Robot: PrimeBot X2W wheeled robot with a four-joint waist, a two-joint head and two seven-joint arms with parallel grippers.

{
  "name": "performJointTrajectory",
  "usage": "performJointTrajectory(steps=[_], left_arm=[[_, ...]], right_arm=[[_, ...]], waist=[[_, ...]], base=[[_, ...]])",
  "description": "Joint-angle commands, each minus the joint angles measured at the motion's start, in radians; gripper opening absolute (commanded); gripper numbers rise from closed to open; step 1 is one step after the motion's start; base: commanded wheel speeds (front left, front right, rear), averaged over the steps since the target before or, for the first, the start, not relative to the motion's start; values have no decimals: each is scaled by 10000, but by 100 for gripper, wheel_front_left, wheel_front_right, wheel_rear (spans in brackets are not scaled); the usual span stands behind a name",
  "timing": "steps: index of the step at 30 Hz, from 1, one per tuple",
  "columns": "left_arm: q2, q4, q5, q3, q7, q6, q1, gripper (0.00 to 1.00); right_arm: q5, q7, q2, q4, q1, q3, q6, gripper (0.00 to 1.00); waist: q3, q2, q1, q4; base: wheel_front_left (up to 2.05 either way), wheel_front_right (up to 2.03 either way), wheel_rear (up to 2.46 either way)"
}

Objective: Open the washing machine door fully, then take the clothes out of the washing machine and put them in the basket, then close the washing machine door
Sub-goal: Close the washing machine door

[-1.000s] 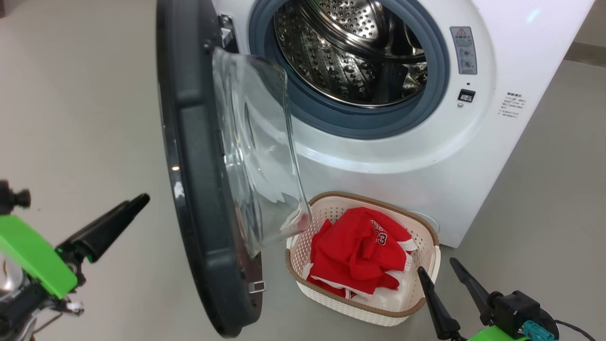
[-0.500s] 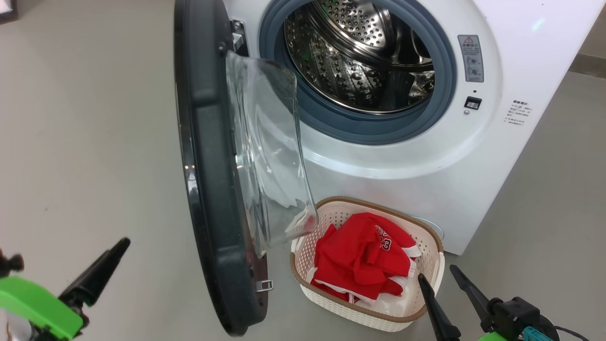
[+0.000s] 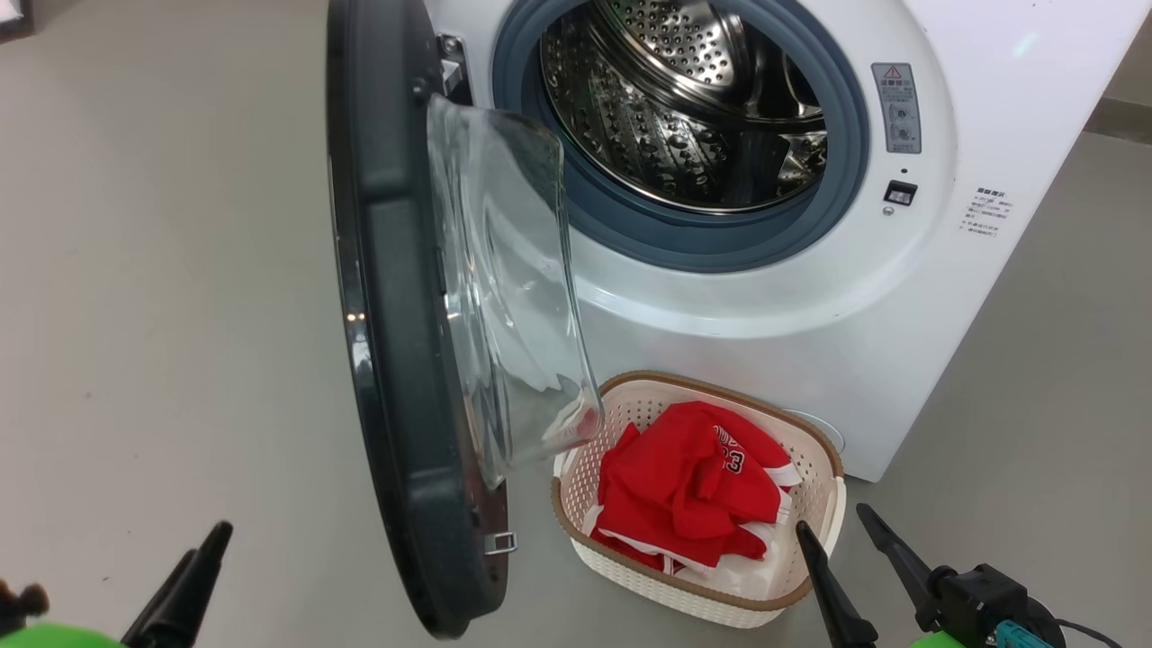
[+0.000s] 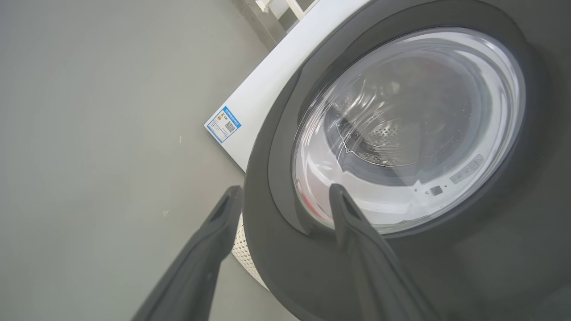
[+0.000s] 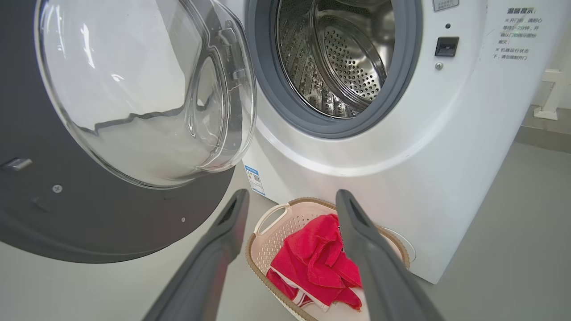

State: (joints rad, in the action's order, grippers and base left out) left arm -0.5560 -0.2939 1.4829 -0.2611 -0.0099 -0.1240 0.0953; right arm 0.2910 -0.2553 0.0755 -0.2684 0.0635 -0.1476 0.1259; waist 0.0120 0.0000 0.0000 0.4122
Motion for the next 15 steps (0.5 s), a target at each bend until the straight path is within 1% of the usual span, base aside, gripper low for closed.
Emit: performJointTrajectory(steps=[1,4,6,9,13,15], left_arm=[[-393,84,-157,352,-233,-67,179,100],[-511,-269,-729,-12,-897,-67,99,100],[-465,-451,-849,-209,-1295,-67,122,100],[-523,-947,-1339,-691,-2008,-67,185,100],[-464,-1310,-1824,-894,-2408,-67,264,100],[-399,-1485,-2287,-922,-2487,-67,317,100]], right_arm=[[28,-65,129,232,-215,-227,48,100],[13,-65,126,227,-225,-230,48,100],[16,-65,138,217,-240,-227,48,100],[46,-65,182,183,-277,-232,48,100],[66,-65,191,182,-259,-188,48,100],[65,-65,191,190,-247,-165,48,100]], waist=[[9,0,0,-1],[29,0,0,-21],[38,0,0,-34],[17,0,0,-82],[-21,0,0,-106],[-20,0,0,-105]], base=[[0,0,0],[0,0,0],[0,0,0],[0,0,0],[0,0,0],[0,0,0]])
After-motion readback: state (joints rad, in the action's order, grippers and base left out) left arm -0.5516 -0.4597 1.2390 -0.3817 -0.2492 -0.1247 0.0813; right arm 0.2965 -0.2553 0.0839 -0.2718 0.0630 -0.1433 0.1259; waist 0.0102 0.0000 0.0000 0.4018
